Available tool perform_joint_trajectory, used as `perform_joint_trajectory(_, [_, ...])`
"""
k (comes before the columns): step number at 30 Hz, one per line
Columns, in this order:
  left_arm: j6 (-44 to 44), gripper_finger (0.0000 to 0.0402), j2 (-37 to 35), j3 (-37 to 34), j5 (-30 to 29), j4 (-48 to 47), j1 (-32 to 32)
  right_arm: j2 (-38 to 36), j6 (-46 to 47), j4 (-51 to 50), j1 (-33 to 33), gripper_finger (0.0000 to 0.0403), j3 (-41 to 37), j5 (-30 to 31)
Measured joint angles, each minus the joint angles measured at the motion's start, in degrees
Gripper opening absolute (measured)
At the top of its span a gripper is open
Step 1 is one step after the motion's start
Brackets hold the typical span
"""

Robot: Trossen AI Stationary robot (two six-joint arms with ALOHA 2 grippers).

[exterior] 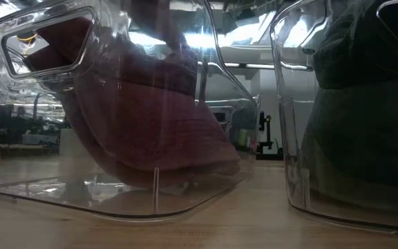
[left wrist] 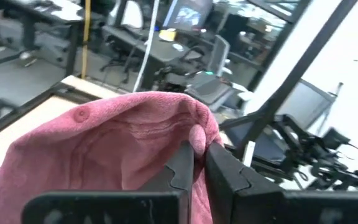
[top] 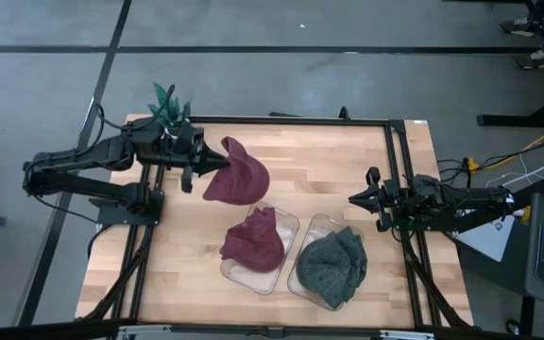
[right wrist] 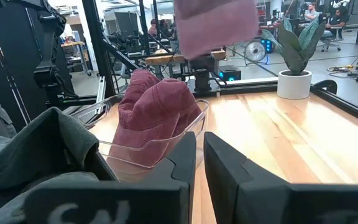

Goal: Pick & Place hat
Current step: Put the red cap into the left transparent bin

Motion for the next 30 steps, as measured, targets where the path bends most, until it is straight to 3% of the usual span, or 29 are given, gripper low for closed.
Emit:
perform_joint_trajectory(14, [5.3,0.0017,10.7,10.8,4.9,-0.4,-9.5,0.0,0.0,0.0,0.0,0.0034,0.0,0.0])
perform_joint_trajectory(30, [4.5,0.0017,23.9,15.5,2.2,-0.4,-20.8,0.0,0.0,0.0,0.0,0.0034,0.0,0.0])
